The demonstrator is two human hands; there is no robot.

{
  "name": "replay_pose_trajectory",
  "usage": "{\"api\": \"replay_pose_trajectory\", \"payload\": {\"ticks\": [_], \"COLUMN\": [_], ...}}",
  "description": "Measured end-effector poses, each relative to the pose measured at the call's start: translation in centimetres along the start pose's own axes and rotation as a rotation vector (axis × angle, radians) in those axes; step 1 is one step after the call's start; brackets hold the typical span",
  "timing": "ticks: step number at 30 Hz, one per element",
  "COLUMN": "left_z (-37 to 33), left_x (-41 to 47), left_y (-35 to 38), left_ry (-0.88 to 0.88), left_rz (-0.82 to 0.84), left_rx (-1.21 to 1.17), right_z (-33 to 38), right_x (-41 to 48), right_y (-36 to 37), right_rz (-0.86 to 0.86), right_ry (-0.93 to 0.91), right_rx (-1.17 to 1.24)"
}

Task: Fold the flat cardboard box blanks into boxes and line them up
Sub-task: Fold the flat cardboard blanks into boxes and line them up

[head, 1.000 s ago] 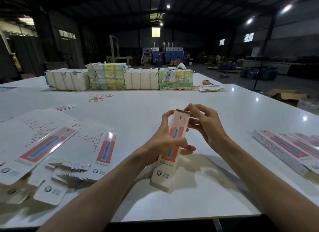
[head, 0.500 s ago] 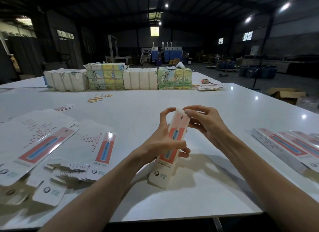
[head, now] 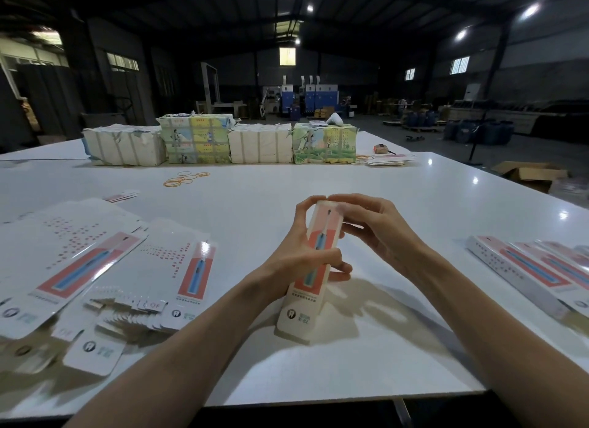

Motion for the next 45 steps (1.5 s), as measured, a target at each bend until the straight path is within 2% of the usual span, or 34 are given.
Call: {"api": "replay_pose_trajectory", "payload": {"ticks": [4, 8, 13, 19, 25, 28, 30, 33, 36, 41, 45], "left_z": [0.0, 0.5, 0.4, 0.7, 0.2, -0.3, -0.2, 0.5, 1.7, 1.6, 1.7], "left_x": [0.3, 0.3, 0.2, -0.1, -0.6, -0.8, -0.9, -1.0, -1.0, -1.1, -1.1], "left_y": [-0.5, -0.3, 0.0, -0.9, -1.9, -1.8, -1.5, -0.7, -0.4, 0.7, 1.0], "left_ry": [0.004, -0.017, -0.033, -0.036, 0.006, 0.040, 0.027, -0.067, -0.159, -0.123, -0.108], "left_rz": [-0.061, -0.030, -0.032, -0.155, -0.299, -0.295, -0.271, -0.227, -0.180, -0.003, 0.054], "left_rx": [-0.092, -0.137, -0.148, -0.182, -0.467, -0.693, -0.753, -0.631, -0.425, -0.227, -0.176], "right_z": [0.2, 0.6, 0.8, -0.7, 0.0, -0.3, -0.3, 0.3, 0.5, -0.9, -2.2], "right_x": [-0.1, -0.6, -0.7, -0.7, -1.1, -1.5, -2.0, -2.8, -3.7, -6.5, -9.8], "right_y": [0.4, 0.3, -0.1, 2.2, 3.1, 5.1, 6.2, 4.9, 0.9, -8.9, -14.7], "right_rz": [-0.109, -0.156, -0.188, -0.081, -0.131, -0.014, 0.039, -0.037, -0.152, -0.221, -0.250], "right_ry": [-0.077, -0.175, -0.203, -0.145, -0.221, -0.176, -0.211, -0.253, -0.189, 0.123, 0.293], "right_rx": [-0.107, -0.259, -0.232, -0.298, -0.682, -0.892, -1.048, -1.103, -1.179, -1.318, -1.552]}}
Point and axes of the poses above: each hand's wrist, its own x-axis towards the middle knuckle, its own y-axis out of the palm, z = x × y, the point moved 9 cm from there along x, towards the middle knuckle, and after that the axes turned 13 degrees about -x, right-handed, at the moved point
